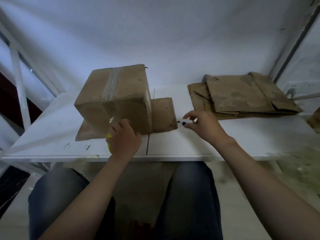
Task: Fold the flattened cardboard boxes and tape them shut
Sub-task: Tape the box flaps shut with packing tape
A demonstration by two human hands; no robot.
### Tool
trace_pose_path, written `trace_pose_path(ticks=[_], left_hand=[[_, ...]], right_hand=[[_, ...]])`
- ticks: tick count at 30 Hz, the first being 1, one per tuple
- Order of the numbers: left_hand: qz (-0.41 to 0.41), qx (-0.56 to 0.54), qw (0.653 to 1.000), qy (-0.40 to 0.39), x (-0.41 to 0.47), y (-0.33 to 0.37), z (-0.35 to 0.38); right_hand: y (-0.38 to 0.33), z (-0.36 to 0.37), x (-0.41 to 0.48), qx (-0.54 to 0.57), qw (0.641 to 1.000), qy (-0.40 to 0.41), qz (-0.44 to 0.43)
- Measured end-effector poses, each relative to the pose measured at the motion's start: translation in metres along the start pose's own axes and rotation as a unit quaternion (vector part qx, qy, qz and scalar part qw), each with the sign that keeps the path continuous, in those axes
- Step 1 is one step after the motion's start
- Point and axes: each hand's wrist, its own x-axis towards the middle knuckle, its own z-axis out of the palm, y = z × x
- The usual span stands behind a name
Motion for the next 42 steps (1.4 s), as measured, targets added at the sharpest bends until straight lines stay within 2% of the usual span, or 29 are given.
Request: trace_pose_path(ticks=[3, 5, 7, 9, 13, 26, 34, 42], left_hand=[[-0.096, -0.031, 0.995, -0.009, 0.017, -0.037, -0.013], [-0.141, -0.086, 0.985, -0.047, 0.031, -0.058, -0.017], [-0.153, -0.216, 0.96, -0.093, 0.047, -0.074, -0.016], [-0.145, -0.343, 0.919, -0.126, 0.059, -0.082, -0.017], [-0.166, -0.416, 0.875, -0.186, 0.069, -0.086, -0.017], [-0.132, -0.503, 0.836, -0.174, 0.064, -0.112, 0.004], [-0.115, -0.483, 0.854, -0.157, 0.068, -0.11, 0.002], [-0.11, -0.457, 0.863, -0.183, 0.076, -0.108, -0.005]], right_hand=[[-0.05, 0.024, 0.017, -0.023, 0.998, -0.015, -0.062], [-0.08, 0.04, 0.026, -0.034, 0.995, -0.024, -0.096], [-0.104, 0.056, 0.036, -0.045, 0.99, -0.033, -0.128], [-0.122, 0.072, 0.048, -0.064, 0.985, -0.048, -0.153], [-0.146, 0.105, 0.067, -0.083, 0.974, -0.064, -0.2], [-0.168, 0.168, 0.094, -0.148, 0.938, -0.071, -0.304], [-0.175, 0.178, 0.096, -0.178, 0.933, -0.075, -0.303], [-0.156, 0.157, 0.085, -0.19, 0.947, -0.058, -0.252]])
